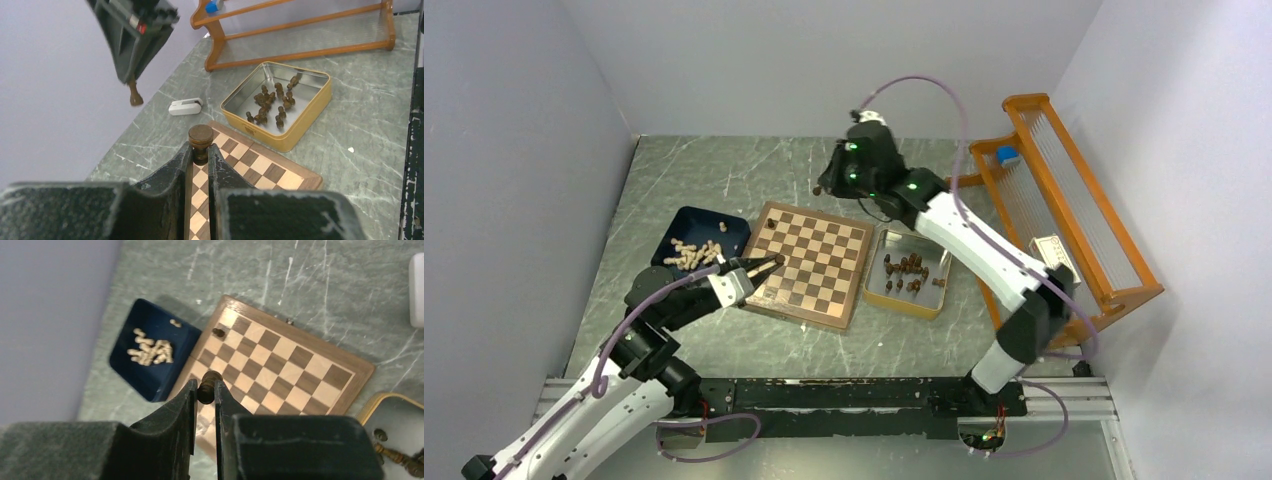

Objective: Set up the chess pieces on the board
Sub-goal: Place the chess piece on the chessboard.

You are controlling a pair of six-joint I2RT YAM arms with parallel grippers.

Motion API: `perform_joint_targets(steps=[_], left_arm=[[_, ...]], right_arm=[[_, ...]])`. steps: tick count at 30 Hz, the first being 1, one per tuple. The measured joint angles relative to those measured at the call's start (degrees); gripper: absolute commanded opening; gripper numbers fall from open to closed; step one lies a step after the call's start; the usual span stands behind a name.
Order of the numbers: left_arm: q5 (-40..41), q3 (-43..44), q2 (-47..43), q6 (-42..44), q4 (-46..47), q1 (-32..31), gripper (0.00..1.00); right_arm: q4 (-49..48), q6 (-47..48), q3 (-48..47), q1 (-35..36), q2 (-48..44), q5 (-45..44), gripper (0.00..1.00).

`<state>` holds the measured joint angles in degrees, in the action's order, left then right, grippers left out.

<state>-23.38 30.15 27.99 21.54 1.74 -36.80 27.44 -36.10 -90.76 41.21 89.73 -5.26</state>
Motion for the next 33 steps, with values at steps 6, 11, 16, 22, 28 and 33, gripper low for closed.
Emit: perform_joint_targets(steps=[6, 11, 16, 22, 28, 33], left_arm=[[3.4, -0.5, -2.5, 1.7, -2.9, 0.0, 0.05], [5.8, -0.9, -4.7, 2.1, -3.8, 0.0, 0.05], [7.8, -0.9, -5.0, 2.3, -4.0, 0.0, 0.05], [8.6, -0.9, -5.0, 2.3, -4.3, 0.0, 0.05], [9.1, -0.9, -5.0, 2.3, -4.3, 0.0, 0.05], [9.2, -0.9, -5.0, 2.3, -4.5, 0.0, 0.05]], right_arm=[[5.3, 8.1, -11.1, 3.9, 15.4, -6.8, 0.0], [8.4, 13.0, -17.1, 5.4, 25.7, -10.7, 0.0], [9.7, 15.9, -20.4, 5.6, 32.4, -13.0, 0.0], [9.9, 17.0, -22.1, 5.2, 35.8, -13.6, 0.0], [8.7, 16.7, -22.1, 4.2, 37.2, -12.7, 0.01], [5.8, 15.5, -20.7, 3.4, 37.9, -11.5, 0.02]])
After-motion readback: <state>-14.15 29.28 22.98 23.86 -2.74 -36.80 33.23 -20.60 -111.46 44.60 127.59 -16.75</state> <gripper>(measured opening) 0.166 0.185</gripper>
